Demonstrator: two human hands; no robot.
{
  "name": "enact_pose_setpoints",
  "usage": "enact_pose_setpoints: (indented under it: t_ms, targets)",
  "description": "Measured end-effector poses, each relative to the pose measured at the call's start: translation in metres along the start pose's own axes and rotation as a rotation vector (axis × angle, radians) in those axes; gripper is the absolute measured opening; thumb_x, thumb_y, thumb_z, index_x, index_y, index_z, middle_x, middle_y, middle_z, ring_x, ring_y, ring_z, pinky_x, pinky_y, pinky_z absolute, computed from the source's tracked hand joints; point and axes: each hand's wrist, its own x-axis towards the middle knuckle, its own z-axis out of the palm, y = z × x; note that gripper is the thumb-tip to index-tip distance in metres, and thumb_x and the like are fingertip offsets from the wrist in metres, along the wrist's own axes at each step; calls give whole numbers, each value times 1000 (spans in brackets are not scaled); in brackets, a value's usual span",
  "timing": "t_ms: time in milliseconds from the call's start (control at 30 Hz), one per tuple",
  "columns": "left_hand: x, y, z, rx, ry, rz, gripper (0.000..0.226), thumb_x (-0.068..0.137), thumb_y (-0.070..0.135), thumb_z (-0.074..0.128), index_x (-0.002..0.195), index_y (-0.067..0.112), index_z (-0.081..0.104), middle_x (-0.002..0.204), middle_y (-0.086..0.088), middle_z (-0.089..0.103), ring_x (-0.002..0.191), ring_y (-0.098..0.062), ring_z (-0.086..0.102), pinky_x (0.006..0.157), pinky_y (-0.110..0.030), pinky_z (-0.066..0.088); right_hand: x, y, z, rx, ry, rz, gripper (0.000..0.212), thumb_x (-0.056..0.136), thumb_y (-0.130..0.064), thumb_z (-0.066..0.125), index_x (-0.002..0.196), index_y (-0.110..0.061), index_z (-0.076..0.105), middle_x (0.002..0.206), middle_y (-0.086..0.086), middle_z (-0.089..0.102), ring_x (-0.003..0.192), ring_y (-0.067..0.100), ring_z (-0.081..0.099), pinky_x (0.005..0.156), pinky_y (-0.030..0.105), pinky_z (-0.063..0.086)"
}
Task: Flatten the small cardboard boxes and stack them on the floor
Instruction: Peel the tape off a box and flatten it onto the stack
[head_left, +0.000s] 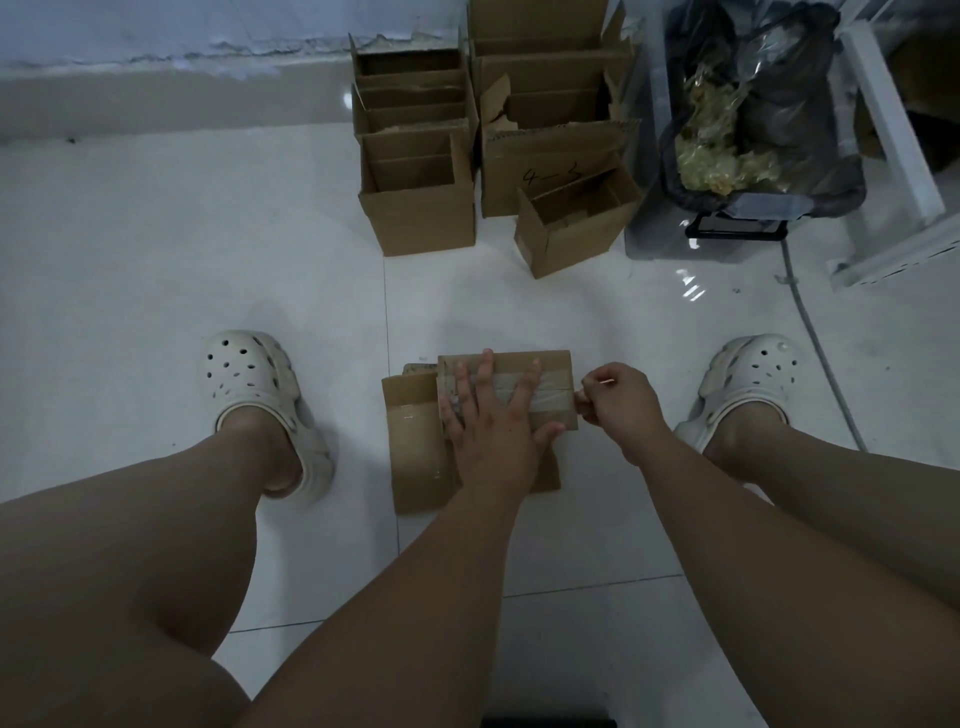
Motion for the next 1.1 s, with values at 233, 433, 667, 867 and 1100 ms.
enact_pose_setpoints:
  t_ms: [233,433,667,867,1100]
  targets:
    - [2,1,-1,3,-41,-19,74,82,65,50,145,51,12,157,-1,-14,142,-28,-22,111,-51,-13,-1,-28,-14,-186,-100,72,14,77,4,66,66,-5,64,78,22,70,75,31,69,75,39,59]
    - [0,0,0,1,-12,-12,74,82,65,51,145,51,14,158,0,-12,142,-28,-21,111,-51,-13,-1,-41,-14,-315,-117,67,5,86,0,58,84,-2,61,77,15,63,66,23,61,77,38,57]
    - [0,0,9,96,-31,46,63,91,61,37,139,61,-4,153,-8,-29,123,-29,-51,97,-50,-32,-3,-64,-11,-525,-143,65,8,82,0,62,84,4,69,73,14,72,73,27,72,74,37,60]
    - [-2,1,11,115,6,67,56,96,55,28,135,63,-12,150,-13,-36,121,-33,-51,93,-50,-36,-10,-77,-10,-659,-169,58,12,84,1,60,91,5,69,85,17,73,81,28,72,82,40,58]
    - [0,3,11,126,17,57,58,95,58,22,129,62,-26,151,-11,-34,134,-36,-36,92,-49,-38,-23,-105,-6,-817,-229,-14,18,86,-3,60,68,-4,57,68,10,60,65,24,64,61,30,53]
